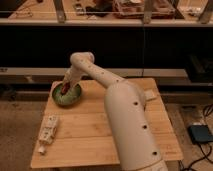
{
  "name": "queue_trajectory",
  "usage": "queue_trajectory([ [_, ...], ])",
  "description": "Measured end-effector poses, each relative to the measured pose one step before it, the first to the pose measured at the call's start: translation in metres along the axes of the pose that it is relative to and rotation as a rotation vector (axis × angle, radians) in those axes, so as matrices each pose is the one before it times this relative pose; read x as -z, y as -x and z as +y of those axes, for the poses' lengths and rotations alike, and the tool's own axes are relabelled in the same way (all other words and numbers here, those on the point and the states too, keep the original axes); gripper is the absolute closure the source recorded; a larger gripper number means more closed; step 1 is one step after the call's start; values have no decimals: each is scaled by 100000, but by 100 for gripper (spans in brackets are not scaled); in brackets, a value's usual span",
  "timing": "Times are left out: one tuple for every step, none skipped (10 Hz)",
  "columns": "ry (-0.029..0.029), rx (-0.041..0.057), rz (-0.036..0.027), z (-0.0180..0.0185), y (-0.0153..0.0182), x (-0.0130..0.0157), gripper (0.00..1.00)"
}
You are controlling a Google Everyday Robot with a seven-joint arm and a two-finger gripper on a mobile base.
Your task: Place the pepper in the ceramic bowl
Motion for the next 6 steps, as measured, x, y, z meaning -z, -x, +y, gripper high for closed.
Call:
queue_trajectory([
  [-161, -275, -167, 105, -875, 154, 27],
  [841, 365, -501, 365, -238, -51, 22],
  [1149, 665, -1197, 562, 119, -218, 20],
  [912, 759, -1280, 682, 181, -128, 20],
  [-99, -227, 173, 110, -130, 145, 20],
  [105, 43, -18, 21, 16, -42, 20],
])
